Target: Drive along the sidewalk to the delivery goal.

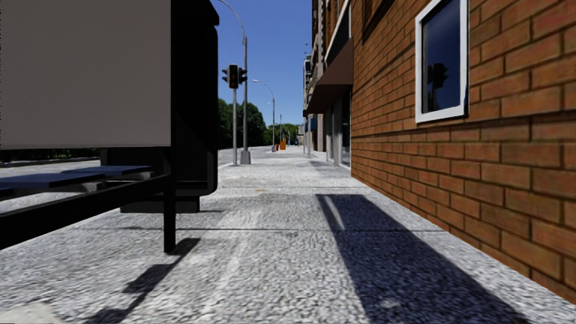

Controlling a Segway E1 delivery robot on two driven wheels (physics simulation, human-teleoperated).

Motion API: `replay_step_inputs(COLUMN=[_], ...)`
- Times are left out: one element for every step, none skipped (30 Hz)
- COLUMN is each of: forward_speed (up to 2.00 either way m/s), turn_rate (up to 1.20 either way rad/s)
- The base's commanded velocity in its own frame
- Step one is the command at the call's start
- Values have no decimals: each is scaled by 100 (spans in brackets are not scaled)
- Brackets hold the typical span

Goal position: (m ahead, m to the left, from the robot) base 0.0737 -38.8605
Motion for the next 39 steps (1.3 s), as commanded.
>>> replay_step_inputs(forward_speed=[200, 200, 200, 200, 200, 200, 200, 200, 200, 200, 200, 200, 200, 200, 200, 200, 200, 200, 200, 200, 200, 200, 200, 200, 200, 200, 200, 200, 200, 200, 200, 200, 200, 200, 200, 200, 200, 200, 200], turn_rate=[0, 0, 0, 0, 0, 0, 0, 0, 0, 0, 0, 0, 0, 0, 0, 0, 0, 0, 0, 0, 0, 0, 0, 0, 0, 0, 0, 0, 0, 0, 0, 0, 0, 0, 0, 0, 0, 0, 0])
